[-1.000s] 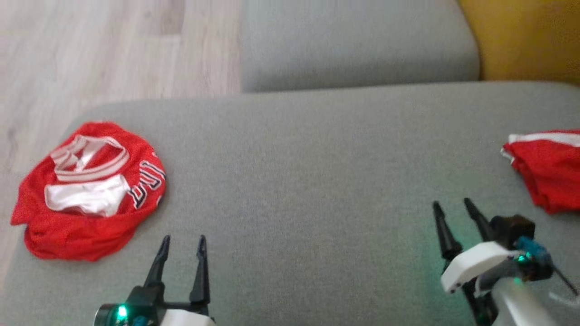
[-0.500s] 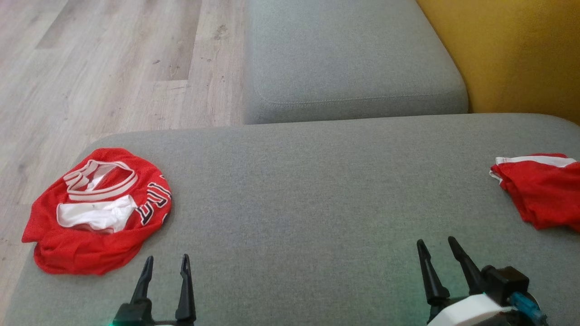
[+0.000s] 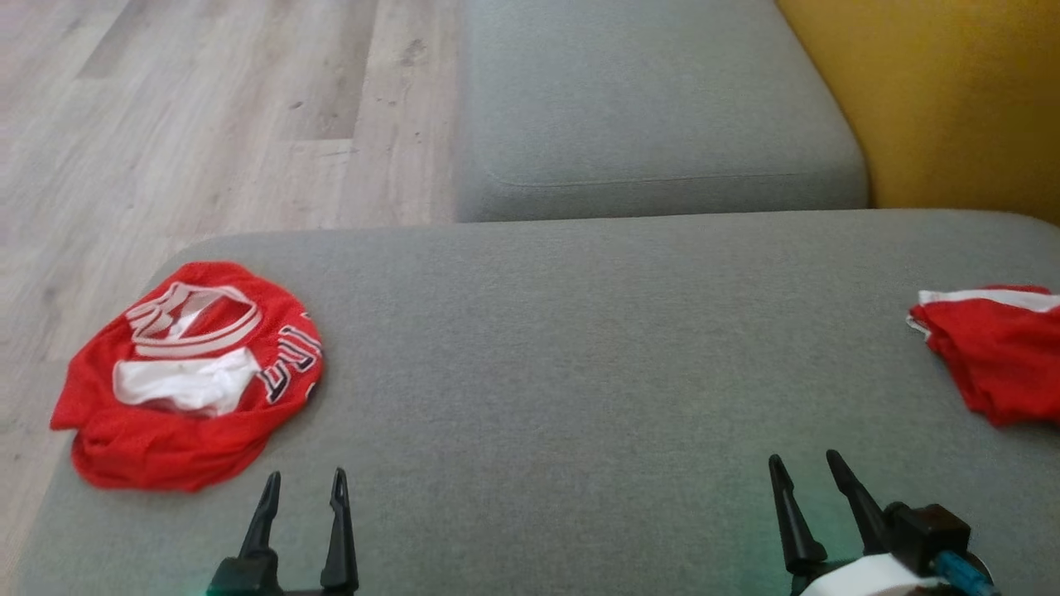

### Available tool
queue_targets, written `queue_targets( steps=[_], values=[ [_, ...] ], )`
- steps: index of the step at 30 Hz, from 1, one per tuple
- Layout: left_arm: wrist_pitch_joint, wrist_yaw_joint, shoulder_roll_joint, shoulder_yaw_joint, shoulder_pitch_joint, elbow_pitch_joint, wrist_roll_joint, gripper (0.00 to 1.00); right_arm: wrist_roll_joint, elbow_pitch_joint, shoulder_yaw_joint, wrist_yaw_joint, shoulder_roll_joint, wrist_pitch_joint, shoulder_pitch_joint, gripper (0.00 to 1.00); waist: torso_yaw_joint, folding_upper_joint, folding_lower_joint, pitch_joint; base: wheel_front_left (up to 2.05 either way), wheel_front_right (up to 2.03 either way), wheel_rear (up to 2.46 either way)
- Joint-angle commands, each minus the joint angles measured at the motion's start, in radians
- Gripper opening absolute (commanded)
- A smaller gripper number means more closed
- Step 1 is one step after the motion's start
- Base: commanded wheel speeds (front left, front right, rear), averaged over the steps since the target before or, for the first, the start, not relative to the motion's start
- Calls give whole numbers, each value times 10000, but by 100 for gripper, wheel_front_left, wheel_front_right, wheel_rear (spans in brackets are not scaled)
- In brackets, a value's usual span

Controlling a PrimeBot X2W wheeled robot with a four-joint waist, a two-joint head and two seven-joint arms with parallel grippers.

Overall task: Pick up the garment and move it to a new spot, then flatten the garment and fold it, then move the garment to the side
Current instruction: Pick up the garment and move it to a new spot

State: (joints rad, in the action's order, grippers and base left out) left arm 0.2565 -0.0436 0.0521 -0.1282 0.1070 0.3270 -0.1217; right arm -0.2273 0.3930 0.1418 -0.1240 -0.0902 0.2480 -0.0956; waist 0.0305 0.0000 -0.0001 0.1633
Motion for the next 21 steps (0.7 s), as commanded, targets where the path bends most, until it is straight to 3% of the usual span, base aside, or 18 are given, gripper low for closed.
queue_targets(
  steps=[1,16,21],
  values=[
    [53,-18,-16,350,-527,-266,120,100,48,-269,171,-67,5,137,316,100,243,0,1,-44,0,0,0],
    [53,159,238,615,-678,-1203,296,100,56,-265,-270,-67,91,137,226,100,3714,0,1,-365,0,0,0],
    [53,-52,372,972,-511,-1618,312,100,84,-168,-230,-67,-7,137,543,100,4196,0,1,-810,0,0,0]
  ],
)
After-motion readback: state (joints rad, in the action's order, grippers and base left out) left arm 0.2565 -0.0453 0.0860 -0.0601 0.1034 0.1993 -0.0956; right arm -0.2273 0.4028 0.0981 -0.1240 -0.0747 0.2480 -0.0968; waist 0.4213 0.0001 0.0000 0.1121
